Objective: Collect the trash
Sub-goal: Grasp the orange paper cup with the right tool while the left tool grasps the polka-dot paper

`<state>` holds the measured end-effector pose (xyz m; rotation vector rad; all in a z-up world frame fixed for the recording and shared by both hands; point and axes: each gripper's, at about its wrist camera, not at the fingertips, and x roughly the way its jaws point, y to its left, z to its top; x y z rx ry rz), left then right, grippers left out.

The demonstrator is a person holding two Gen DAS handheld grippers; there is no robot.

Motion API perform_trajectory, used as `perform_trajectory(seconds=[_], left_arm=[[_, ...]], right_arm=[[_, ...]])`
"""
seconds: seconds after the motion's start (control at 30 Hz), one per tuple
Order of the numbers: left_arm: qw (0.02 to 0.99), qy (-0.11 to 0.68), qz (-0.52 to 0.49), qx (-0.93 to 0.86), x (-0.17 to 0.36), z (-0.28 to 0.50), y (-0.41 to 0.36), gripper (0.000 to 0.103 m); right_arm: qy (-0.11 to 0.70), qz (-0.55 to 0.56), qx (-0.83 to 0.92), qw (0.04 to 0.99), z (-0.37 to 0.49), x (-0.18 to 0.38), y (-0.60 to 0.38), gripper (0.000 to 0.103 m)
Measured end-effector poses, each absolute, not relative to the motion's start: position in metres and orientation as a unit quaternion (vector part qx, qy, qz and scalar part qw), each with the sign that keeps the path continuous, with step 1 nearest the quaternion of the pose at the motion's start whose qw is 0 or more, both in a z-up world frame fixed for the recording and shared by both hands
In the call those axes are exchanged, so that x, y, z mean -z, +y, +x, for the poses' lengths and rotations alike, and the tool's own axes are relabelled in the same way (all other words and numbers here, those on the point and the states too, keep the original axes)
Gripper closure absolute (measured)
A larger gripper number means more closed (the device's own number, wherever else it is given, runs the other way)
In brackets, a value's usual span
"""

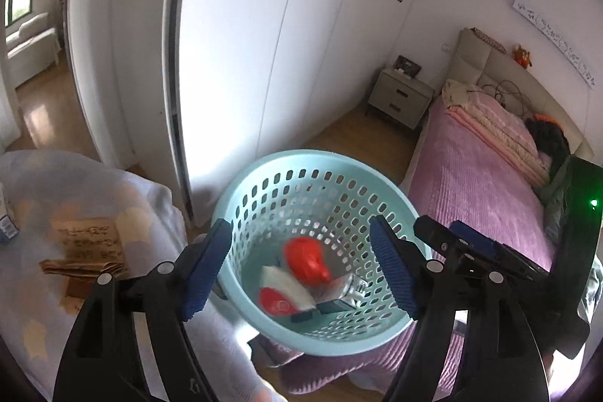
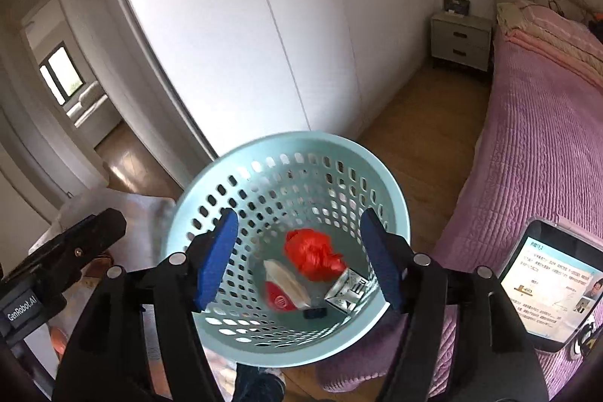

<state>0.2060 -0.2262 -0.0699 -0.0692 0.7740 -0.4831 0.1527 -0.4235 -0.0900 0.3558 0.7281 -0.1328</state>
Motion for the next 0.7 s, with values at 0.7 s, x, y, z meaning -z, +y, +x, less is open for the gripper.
perform_trajectory(seconds=[0.7], left_arm=[[0.95,0.28,-0.047,0.132,-0.006,0.087,-0.084,0.029]], right_arm=[[0.272,0.076,-0.139,0.949,0.086,0.025,-0.268,0.039]])
